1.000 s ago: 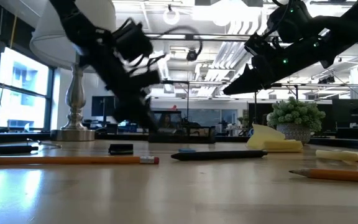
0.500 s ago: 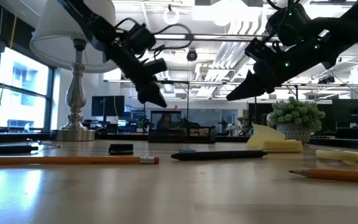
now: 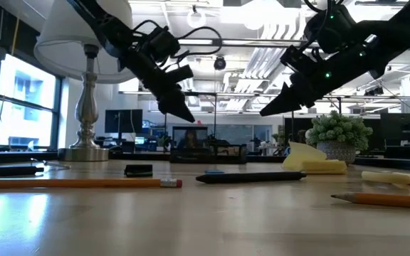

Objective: Pick and place office supplies into organizer
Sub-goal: Put the left orange pencil into the black desk organizer

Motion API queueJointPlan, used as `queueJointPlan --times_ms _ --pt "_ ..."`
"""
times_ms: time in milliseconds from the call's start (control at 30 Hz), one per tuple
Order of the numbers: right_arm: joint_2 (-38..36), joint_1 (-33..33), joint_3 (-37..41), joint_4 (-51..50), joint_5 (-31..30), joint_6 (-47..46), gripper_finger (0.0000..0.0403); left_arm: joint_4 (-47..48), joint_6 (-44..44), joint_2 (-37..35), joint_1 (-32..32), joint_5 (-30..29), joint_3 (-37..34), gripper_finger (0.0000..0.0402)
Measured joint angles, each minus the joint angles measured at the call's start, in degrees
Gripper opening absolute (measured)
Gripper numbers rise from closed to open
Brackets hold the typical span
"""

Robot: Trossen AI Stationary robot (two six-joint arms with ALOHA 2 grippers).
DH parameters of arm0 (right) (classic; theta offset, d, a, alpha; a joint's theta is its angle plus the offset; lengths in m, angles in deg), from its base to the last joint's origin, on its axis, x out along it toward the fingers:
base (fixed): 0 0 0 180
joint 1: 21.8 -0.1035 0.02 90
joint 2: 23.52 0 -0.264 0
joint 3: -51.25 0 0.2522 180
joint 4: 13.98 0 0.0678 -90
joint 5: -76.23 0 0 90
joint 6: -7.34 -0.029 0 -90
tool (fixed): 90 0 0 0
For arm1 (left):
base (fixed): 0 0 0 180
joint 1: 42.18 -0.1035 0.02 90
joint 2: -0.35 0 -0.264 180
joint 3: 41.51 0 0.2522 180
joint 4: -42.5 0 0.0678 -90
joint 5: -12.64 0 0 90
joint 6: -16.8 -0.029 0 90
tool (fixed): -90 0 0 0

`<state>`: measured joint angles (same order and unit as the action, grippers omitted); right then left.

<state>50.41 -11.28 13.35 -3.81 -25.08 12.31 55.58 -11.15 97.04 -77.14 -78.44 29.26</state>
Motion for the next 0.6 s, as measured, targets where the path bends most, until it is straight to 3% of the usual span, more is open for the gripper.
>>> queueJointPlan --times_ms 200,300,433,600 --pt "0.0 0.0 0.0 -0.67 15.37 -2.56 0.0167 4.44 2.89 -1.97 7.34 -2.59 0.04 0.013" --pt "0.0 -0.85 0.0 -1.94 21.33 -5.2 0.0167 5.89 9.25 -4.42 11.8 -1.6 0.04 0.0141" --pt "0.0 -4.64 0.0 -5.71 20.11 -8.57 0.0167 6.74 15.91 -7.24 18.23 3.28 0.07 0.0143" --pt "0.0 -12.5 0.0 -8.75 14.38 -9.73 0.0167 10.42 20.51 -8.11 26.87 3.17 0.07 0.0133"
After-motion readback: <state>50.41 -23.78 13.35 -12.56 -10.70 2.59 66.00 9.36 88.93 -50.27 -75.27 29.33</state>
